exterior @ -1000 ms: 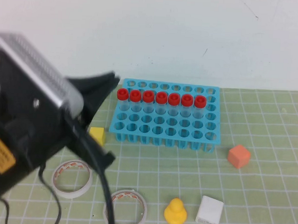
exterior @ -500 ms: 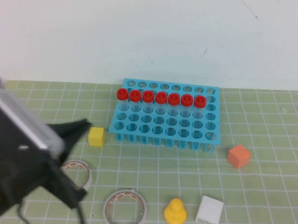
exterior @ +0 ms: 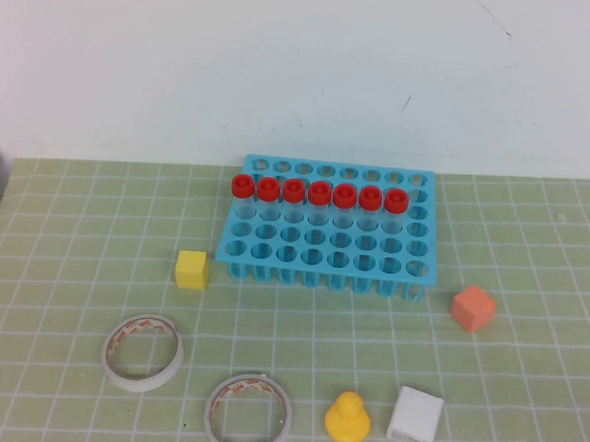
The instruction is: Place the test tubes
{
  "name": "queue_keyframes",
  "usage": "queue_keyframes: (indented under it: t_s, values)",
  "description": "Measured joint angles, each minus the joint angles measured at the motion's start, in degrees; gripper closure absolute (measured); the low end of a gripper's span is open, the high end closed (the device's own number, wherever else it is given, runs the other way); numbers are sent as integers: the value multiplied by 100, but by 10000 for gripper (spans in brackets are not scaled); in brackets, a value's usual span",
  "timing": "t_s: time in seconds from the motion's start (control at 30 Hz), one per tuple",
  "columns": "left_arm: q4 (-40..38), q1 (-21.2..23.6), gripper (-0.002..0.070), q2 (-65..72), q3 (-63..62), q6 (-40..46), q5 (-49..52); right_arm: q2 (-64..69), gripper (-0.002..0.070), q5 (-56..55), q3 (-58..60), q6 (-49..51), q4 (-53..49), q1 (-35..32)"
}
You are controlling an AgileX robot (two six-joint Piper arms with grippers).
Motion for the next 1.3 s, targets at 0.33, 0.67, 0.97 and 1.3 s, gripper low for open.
queue_keyframes:
  t_s: [0.33,0.67,0.97,1.3]
  values:
    - [0,1368,676,-1744,1391,-420,169,0,678,0,0,0,0,0]
    - [-54,1904,676,-2119,1993,-654,453,0,678,0,0,0,0,0]
    - [-703,1904,676,-2133,2368,-682,773,0,678,0,0,0,0,0]
    - [-618,1310,676,-2133,2368,-953,780,0,678,0,0,0,8,0]
